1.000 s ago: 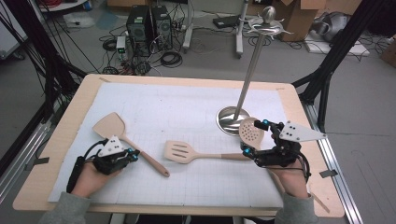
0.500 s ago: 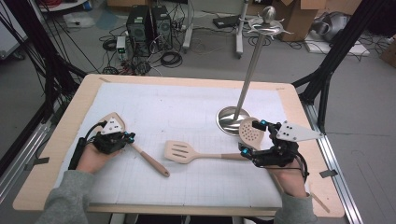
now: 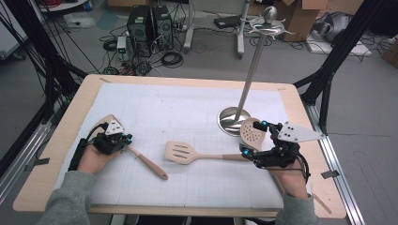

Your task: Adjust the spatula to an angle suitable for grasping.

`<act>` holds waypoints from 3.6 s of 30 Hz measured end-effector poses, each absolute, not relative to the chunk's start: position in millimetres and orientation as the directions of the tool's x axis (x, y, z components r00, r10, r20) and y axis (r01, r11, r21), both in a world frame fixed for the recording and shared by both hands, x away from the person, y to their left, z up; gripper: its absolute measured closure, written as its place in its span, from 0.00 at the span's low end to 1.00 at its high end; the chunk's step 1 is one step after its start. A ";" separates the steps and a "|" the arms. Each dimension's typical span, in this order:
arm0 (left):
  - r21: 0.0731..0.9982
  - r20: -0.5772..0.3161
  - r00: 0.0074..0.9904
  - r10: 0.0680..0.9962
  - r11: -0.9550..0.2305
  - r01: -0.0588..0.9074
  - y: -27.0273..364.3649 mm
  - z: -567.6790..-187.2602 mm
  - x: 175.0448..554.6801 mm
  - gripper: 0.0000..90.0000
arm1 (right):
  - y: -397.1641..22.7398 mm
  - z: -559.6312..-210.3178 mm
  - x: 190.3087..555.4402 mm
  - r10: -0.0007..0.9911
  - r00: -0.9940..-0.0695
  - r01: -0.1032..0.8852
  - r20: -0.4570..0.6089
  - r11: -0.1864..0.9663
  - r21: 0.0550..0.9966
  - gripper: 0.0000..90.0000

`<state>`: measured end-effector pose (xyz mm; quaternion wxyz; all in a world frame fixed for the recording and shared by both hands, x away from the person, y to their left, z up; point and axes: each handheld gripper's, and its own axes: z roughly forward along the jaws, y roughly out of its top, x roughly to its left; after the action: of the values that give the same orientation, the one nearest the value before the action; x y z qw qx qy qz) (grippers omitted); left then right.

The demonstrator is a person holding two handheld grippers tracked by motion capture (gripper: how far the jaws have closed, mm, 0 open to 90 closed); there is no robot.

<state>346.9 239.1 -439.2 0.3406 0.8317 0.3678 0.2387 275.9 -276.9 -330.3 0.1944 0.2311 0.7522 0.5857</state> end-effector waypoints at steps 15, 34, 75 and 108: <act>0.757 0.110 0.579 0.808 -0.446 0.477 282.7 -440.7 295.4 1.00 | -273.9 -331.1 275.4 0.573 -0.819 0.124 -0.028 0.223 0.967 0.12; 0.849 0.069 0.664 0.745 -0.393 0.353 284.2 -434.7 229.0 0.99 | -273.1 -329.7 277.6 0.572 -0.820 0.120 -0.028 0.219 0.968 0.12; 0.792 0.082 0.754 0.652 -0.502 0.348 221.1 -448.3 248.7 0.99 | -275.4 -327.4 276.1 0.571 -0.821 0.116 -0.026 0.210 0.971 0.12; 0.782 0.115 0.682 0.722 -0.489 0.386 183.1 -447.5 329.9 0.99 | -274.3 -327.7 277.0 0.567 -0.823 0.111 -0.030 0.212 0.971 0.12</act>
<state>329.9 183.1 -447.5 0.3810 0.8342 0.3321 0.2206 277.0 -274.3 -327.7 0.1945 0.2246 0.7538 0.5861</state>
